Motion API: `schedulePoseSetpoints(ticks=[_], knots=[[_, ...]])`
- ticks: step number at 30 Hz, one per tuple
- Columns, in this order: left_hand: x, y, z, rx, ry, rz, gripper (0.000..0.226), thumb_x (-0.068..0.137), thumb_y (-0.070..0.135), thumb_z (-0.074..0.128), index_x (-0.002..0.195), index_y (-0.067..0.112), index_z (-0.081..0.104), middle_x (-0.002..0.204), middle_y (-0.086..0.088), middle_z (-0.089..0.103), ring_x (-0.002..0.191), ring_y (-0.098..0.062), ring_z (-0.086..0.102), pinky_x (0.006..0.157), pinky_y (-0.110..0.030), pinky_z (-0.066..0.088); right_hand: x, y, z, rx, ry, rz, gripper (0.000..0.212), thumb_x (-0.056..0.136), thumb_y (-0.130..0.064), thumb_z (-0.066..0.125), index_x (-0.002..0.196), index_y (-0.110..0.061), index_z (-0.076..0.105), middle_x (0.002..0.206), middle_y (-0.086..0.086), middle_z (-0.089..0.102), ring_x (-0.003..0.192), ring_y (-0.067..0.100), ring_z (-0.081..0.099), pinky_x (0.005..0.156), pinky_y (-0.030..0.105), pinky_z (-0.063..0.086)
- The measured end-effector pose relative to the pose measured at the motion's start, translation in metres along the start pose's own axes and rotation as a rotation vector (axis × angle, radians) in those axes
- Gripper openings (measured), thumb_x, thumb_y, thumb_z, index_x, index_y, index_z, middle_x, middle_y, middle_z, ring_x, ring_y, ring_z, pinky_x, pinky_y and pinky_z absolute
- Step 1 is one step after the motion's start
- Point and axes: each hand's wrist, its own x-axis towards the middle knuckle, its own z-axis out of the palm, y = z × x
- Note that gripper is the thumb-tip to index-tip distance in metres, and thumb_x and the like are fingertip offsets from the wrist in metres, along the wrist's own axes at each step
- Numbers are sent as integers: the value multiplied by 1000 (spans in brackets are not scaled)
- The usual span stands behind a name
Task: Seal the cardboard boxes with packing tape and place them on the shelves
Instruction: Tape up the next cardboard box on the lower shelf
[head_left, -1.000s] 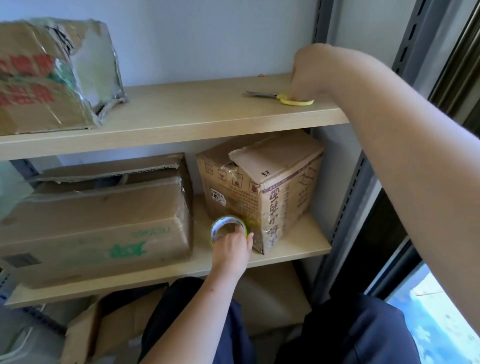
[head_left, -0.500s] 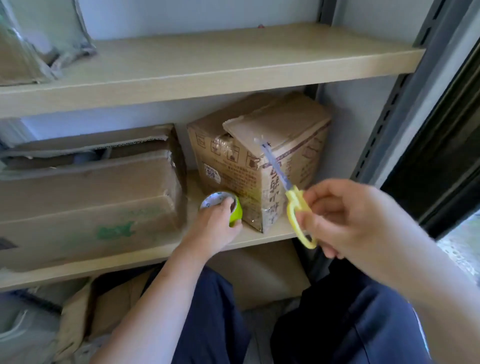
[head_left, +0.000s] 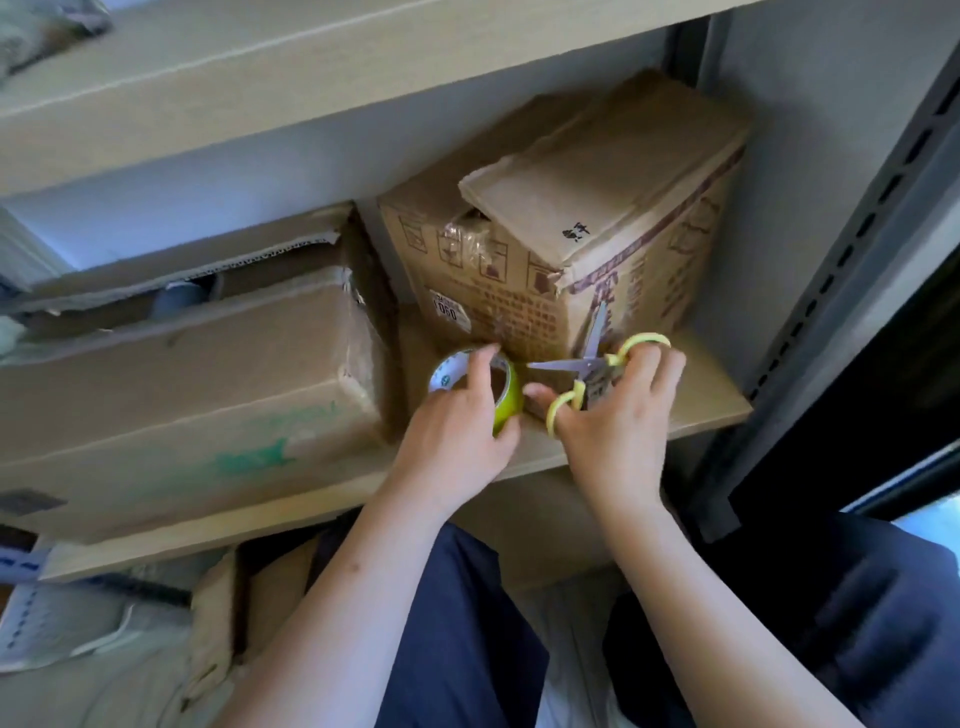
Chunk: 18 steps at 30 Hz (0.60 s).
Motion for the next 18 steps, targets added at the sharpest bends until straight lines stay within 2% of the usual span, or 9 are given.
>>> schedulePoseSetpoints(ticks=[3,6,8,11,12,14,15,17,18], knots=[[0,3,1,50,-9,11,71,96,46,53,152,25,16,98,-3,69,80,-24,65,65,-28,42,11,2,23,32,40,68,63,71,-38,86,107,-11,41,114,5,39,94,22,49,69,38,51],[1,2,2,189,11,12,68,99,45,46,155,27,12,89,-1,68,72,-21,59,64,-27,38,11,12,27,2,48,86,54,73,-21,83,105,-12,41,115,5,39,94,24,50,67,42,53],[1,0,2,206,34,-23,58,100,43,44,151,33,18,83,2,65,68,-18,55,61,-28,37,10,17,24,0,55,80,54,75,-25,84,106,-10,42,114,5,41,89,17,46,63,37,49],[3,0,3,175,13,-37,39,100,38,45,137,38,32,76,4,56,74,-22,64,59,-29,36,10,17,17,69,39,54,62,73,-45,83,105,-9,45,108,2,42,83,6,39,64,13,37],[4,0,2,160,1,-42,34,100,38,45,133,37,35,77,3,59,77,-24,66,59,-29,36,7,15,10,110,14,48,62,73,-50,80,104,-10,45,106,0,41,82,4,39,64,9,36],[6,-1,-1,148,-5,-40,28,100,36,47,126,36,38,80,1,66,78,-25,66,60,-30,35,-10,19,-8,174,-97,-1,58,73,-61,70,99,-16,46,98,-4,45,77,4,40,66,5,36],[6,-1,-2,144,-10,-33,25,99,36,47,123,36,39,80,1,66,76,-25,66,59,-30,35,-23,25,-16,177,-189,-24,55,74,-68,64,95,-20,47,92,-7,49,75,5,44,66,8,38],[8,-2,-4,130,-23,-25,22,100,35,48,120,35,39,75,2,62,71,-25,63,58,-30,36,-50,37,-25,128,-453,24,59,71,-83,55,84,-26,50,78,-10,55,70,5,52,64,23,46],[8,-3,-5,128,-31,-23,20,100,35,47,118,35,39,74,3,59,68,-25,60,58,-30,36,-60,40,-25,101,-604,93,68,66,-89,52,78,-22,51,71,-7,56,65,7,52,63,31,47]])
